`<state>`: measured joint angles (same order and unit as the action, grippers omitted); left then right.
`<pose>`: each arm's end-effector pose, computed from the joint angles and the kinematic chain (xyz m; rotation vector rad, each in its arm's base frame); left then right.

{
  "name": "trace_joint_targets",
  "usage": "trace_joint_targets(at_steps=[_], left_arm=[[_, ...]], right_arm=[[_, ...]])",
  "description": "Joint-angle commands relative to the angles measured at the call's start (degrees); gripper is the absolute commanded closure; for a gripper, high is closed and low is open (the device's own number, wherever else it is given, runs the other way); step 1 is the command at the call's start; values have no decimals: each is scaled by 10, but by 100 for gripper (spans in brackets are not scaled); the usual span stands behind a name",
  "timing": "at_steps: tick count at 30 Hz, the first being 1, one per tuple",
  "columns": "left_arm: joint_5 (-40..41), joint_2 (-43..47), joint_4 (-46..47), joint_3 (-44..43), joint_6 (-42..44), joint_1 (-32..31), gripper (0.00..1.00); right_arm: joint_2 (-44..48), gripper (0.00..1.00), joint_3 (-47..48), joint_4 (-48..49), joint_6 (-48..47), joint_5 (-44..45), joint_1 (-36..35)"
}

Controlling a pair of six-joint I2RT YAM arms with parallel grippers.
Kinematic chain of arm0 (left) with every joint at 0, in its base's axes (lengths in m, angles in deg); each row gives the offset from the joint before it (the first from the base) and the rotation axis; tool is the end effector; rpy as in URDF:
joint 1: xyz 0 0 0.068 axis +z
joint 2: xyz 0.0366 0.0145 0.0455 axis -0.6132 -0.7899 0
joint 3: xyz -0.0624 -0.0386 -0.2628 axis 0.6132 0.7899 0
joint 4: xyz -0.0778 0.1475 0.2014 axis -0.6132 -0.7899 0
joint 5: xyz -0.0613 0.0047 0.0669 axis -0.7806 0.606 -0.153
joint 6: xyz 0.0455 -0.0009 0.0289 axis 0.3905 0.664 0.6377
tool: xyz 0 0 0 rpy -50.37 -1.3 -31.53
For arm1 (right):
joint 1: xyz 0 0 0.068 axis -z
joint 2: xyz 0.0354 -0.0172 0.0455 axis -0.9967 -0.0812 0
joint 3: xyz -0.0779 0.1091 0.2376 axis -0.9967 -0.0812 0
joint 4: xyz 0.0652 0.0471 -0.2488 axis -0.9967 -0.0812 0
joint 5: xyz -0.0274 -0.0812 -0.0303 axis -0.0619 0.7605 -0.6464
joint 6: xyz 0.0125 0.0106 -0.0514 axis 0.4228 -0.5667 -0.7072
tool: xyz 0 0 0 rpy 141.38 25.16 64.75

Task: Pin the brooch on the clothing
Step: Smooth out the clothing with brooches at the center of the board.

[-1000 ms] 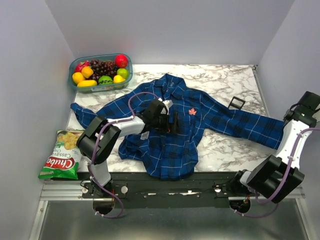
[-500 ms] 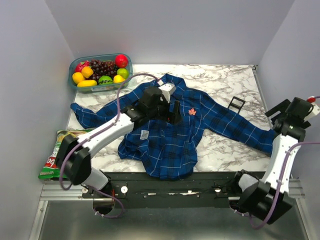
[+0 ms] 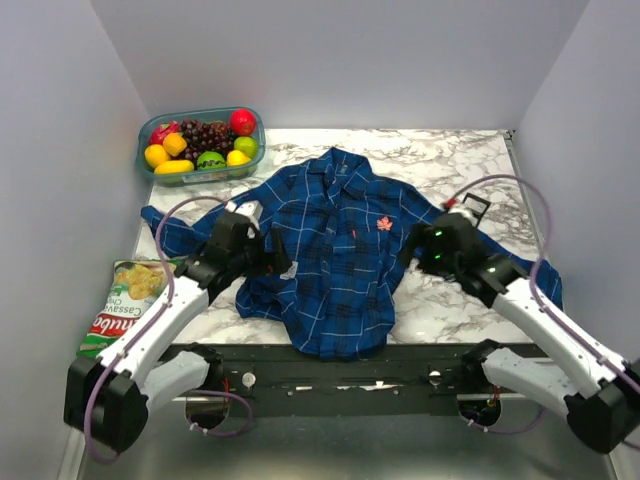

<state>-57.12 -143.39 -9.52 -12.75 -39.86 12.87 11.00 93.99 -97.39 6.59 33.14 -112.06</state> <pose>0.1954 -0.0959 0.2516 -0.0379 2.3703 -0.6290 0.1760 0.0809 0.2758 0.2808 2.2960 0.3399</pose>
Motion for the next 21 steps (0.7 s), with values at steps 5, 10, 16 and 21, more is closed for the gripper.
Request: trace_joint_targets(at_steps=[5, 10, 16, 21], left_arm=[[34, 79, -85, 49, -49, 77, 1], [23, 42, -67, 48, -40, 112, 1], [27, 9, -38, 62, -33, 121, 1], [-9, -24, -13, 68, -30, 121, 5]], right_arm=[[-103, 6, -14, 6, 175, 25, -245], [-142, 7, -38, 56, 211, 0, -281], [-185, 8, -27, 48, 217, -4, -304], [-190, 23, -60, 78, 228, -22, -307]])
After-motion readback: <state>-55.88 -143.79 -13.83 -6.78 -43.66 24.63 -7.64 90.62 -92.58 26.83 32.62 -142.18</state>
